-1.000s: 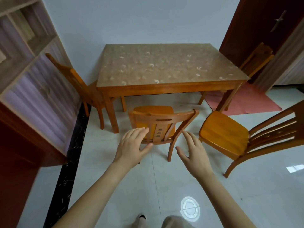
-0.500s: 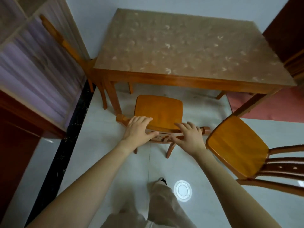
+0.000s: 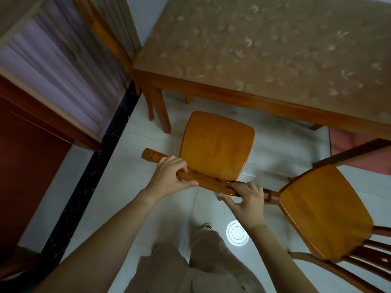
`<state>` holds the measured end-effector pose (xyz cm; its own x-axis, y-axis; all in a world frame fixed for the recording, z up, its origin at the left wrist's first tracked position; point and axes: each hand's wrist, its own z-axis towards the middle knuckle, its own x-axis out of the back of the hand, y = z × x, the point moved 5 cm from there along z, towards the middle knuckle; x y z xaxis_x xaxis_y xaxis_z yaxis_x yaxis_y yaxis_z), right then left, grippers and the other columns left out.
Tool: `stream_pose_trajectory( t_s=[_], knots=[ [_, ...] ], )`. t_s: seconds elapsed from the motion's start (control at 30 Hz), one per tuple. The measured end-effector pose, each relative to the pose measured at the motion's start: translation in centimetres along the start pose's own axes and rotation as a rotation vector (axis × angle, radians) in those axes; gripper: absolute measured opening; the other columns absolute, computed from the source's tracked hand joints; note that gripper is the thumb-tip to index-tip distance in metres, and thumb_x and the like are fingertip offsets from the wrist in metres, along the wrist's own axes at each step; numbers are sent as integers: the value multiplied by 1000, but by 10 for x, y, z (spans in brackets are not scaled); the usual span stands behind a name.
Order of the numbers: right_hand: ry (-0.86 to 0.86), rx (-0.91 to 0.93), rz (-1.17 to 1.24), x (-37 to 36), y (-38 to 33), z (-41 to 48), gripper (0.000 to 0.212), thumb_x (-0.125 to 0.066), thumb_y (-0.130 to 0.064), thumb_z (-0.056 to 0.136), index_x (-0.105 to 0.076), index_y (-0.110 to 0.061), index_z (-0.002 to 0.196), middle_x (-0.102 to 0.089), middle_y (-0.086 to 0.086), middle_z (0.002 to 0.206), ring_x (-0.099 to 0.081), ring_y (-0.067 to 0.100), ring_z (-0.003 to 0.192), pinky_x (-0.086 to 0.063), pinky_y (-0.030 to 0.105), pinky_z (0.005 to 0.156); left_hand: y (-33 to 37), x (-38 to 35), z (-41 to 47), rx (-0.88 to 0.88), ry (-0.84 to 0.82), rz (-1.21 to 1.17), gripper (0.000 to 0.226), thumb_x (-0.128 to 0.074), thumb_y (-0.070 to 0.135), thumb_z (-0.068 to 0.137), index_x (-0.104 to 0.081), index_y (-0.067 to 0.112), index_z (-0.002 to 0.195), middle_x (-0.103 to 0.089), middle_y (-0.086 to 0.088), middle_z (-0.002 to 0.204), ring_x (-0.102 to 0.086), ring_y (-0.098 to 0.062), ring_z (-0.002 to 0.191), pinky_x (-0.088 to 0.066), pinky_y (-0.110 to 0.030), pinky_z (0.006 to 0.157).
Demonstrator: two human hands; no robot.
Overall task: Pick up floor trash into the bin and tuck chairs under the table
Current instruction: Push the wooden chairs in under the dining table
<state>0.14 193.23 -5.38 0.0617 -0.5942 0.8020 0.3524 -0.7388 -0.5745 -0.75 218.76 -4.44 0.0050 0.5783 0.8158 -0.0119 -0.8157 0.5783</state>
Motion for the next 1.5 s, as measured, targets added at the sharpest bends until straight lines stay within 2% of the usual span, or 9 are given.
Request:
stream_pose_trajectory(
  t_s=[0.23, 0.5, 0.7, 0.9, 1.03, 1.17, 1.33, 1.43, 1.5],
  knots=[
    [0, 27, -19, 0, 12, 25, 45, -54, -69, 84, -73, -29, 89, -70, -12, 80, -52, 10, 82, -29, 27, 78, 0, -2, 25, 23, 28, -28, 50, -67, 73, 64, -52, 26, 74, -57, 15, 78, -49, -7, 81, -31, -26, 80],
    [-19, 50, 45, 6, 25, 79, 55, -43, -76, 85, -74, -30, 91, -70, -15, 82, -51, 10, 84, -33, 32, 75, -1, 0, 73, 29, 48, -37, 49, -62, 75, 65, -50, 29, 73, -53, 17, 74, -46, -6, 79, -34, -30, 78],
    [-31, 48, 49, 9, 40, 124, 46, -53, -71, 81, -74, -30, 86, -66, -16, 74, -48, 7, 79, -27, 28, 75, -4, 1, 114, 20, 65, -25, 51, -59, 78, 66, -48, 29, 71, -51, 16, 72, -46, -8, 78, -28, -30, 74],
    [-39, 41, 28, 6, 52, 173, 50, -53, -74, 79, -75, -30, 88, -66, -17, 72, -43, 4, 77, -25, 25, 73, -10, 8, 162, 19, 67, -33, 50, -59, 78, 65, -47, 30, 70, -51, 16, 72, -45, -8, 77, -32, -33, 75],
    [-53, 13, 29, 3, 56, 215, 51, -53, -74, 77, -75, -28, 82, -66, -16, 69, -46, 5, 76, -26, 24, 74, -20, 16, 203, 32, 50, -39, 49, -58, 79, 64, -45, 32, 69, -51, 17, 73, -46, -8, 79, -30, -33, 77],
    [-94, -48, 53, -2, 63, 257, 51, -52, -77, 74, -76, -33, 85, -67, -15, 73, -46, 8, 78, -29, 28, 75, -31, 21, 245, 45, 40, -37, 51, -57, 81, 62, -44, 32, 67, -51, 17, 72, -46, -9, 80, -29, -32, 76],
    [-111, -75, 86, -2, 62, 301, 24, -68, -62, 75, -68, -38, 72, -63, -15, 67, -45, -1, 77, -27, 23, 72, -51, 25, 293, 65, 6, -44, 55, -52, 88, 59, -43, 34, 66, -53, 14, 76, -47, -12, 83, -25, -30, 71],
    [-111, -101, 74, -6, 66, 324, 51, -57, -74, 70, -75, -26, 73, -65, -8, 66, -47, 6, 76, -29, 24, 72, -62, 27, 318, 82, -7, -43, 56, -51, 90, 58, -43, 35, 66, -54, 12, 78, -48, -13, 86, -27, -30, 72],
    [-122, -114, 63, -8, 67, 338, 58, -53, -77, 69, -77, -25, 77, -66, -5, 70, -49, 12, 80, -30, 24, 73, -62, 31, 332, 64, -14, -34, 54, -55, 85, 61, -46, 32, 67, -54, 14, 76, -47, -12, 85, -27, -31, 74]
  ],
)
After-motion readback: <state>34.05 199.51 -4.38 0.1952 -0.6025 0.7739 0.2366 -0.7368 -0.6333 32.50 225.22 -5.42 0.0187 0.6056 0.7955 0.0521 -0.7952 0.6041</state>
